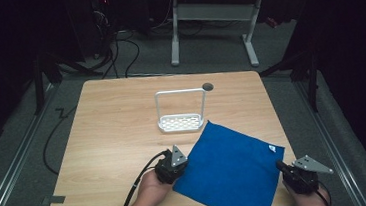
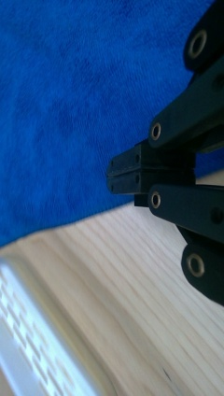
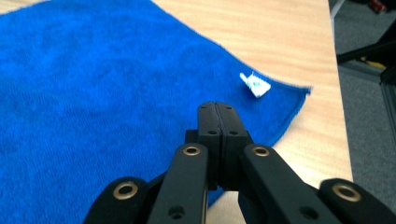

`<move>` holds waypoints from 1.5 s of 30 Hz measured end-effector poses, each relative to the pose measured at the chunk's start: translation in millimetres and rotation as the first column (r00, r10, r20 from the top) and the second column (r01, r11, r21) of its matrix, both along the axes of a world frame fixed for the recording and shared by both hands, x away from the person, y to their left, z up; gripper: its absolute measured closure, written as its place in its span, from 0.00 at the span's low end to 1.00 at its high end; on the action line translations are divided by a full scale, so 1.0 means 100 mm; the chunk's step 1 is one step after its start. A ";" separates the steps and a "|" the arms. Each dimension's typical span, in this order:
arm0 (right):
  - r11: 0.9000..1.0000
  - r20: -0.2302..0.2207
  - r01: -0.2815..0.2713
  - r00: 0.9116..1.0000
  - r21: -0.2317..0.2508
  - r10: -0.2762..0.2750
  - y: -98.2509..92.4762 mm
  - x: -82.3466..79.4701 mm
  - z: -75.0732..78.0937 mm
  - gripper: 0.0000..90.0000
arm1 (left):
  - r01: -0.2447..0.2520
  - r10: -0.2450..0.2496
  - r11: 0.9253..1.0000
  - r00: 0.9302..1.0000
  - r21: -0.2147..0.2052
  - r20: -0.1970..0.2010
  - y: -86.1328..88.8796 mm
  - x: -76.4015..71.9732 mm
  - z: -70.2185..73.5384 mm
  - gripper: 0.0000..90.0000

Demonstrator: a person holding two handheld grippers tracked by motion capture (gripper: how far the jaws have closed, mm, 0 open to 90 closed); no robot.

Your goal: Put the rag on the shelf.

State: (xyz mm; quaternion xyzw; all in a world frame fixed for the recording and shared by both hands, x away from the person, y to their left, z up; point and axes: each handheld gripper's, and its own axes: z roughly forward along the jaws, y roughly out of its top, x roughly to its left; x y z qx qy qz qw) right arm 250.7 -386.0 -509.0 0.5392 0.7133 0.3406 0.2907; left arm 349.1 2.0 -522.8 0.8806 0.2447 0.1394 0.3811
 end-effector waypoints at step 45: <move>0.950 -0.026 -0.303 0.953 -0.081 0.302 1.05 0.87 -0.09 0.80 | -0.297 0.300 0.941 0.954 -0.164 -0.012 1.19 -0.54 0.08 0.63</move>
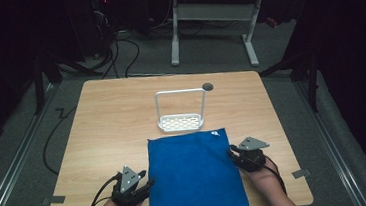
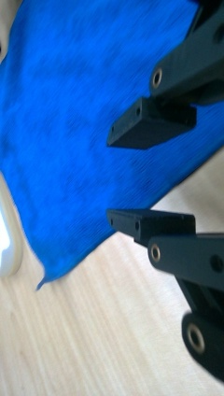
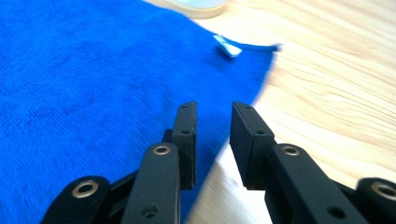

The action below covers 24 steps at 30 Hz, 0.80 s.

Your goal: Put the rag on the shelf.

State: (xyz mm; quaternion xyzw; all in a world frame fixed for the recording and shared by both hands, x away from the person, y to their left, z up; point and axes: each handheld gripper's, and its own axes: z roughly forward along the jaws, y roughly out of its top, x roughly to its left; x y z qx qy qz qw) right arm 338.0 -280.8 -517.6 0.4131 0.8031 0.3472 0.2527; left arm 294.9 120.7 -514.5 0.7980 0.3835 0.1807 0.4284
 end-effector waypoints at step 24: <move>0.980 0.049 0.197 0.979 0.041 -0.199 -0.75 -0.66 0.00 0.71 | -0.136 0.140 0.990 0.982 0.041 -0.123 -0.19 1.29 -0.14 0.63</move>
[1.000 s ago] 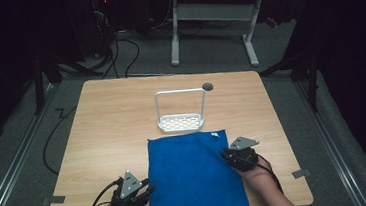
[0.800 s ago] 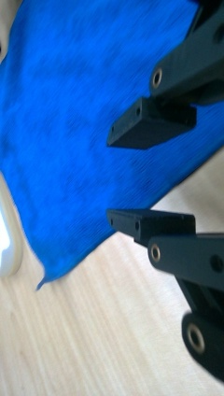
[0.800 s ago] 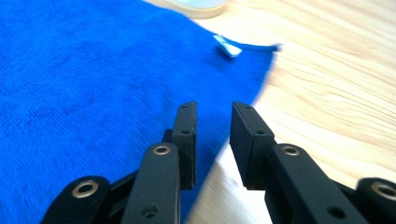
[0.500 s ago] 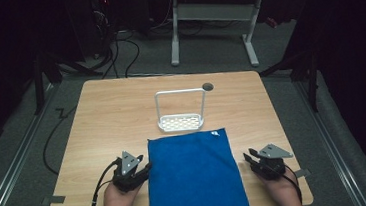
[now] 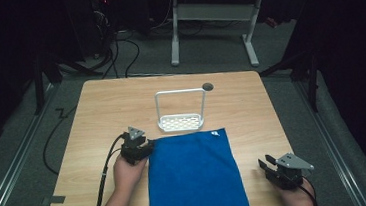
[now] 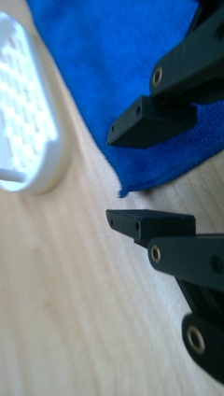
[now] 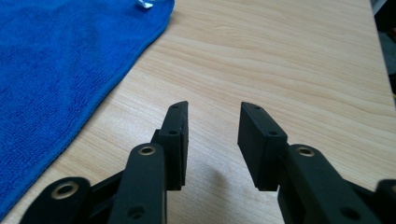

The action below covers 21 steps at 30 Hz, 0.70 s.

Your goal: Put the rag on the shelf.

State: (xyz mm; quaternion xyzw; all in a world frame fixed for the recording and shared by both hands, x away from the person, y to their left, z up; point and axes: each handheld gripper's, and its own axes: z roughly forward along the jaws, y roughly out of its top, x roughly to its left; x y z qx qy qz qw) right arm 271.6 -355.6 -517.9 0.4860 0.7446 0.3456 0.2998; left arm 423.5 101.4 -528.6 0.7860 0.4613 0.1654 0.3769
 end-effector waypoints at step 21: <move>0.998 -0.042 -0.057 0.997 0.032 0.058 0.68 0.62 0.04 0.58 | 0.093 -0.093 0.996 0.996 -0.010 0.003 -0.02 -0.03 -0.04 0.95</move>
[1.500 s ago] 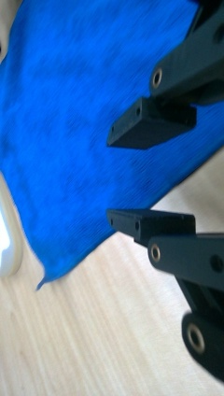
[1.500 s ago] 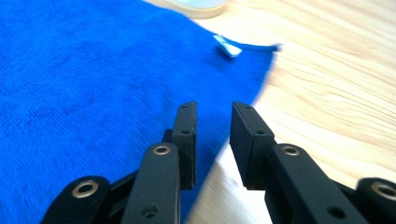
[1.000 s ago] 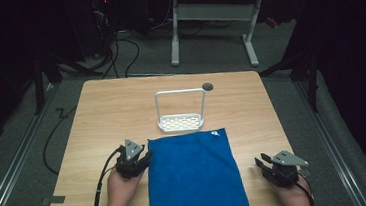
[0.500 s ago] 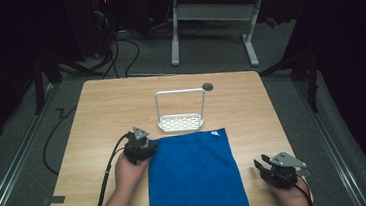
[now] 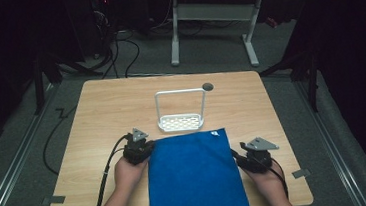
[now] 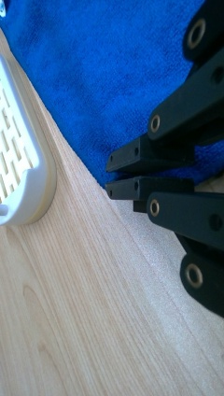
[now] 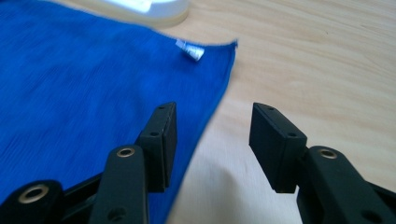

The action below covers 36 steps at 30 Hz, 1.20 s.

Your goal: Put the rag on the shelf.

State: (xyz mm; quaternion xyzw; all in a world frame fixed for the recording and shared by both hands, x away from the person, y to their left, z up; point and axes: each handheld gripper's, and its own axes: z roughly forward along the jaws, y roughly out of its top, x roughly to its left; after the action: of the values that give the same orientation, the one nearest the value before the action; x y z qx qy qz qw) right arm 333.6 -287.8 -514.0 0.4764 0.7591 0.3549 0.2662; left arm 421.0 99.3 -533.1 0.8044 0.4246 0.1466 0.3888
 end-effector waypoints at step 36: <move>0.995 0.085 -0.051 0.995 0.089 0.044 0.31 0.39 0.14 0.98 | -0.001 0.012 0.996 0.992 -0.094 0.123 0.15 -0.25 0.15 0.98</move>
State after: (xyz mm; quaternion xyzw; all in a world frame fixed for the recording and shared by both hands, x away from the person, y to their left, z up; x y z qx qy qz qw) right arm 372.1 -256.3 -499.8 0.4546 0.7414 0.4152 0.2670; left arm 396.3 113.9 -518.5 0.7734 0.4087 0.1773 0.4510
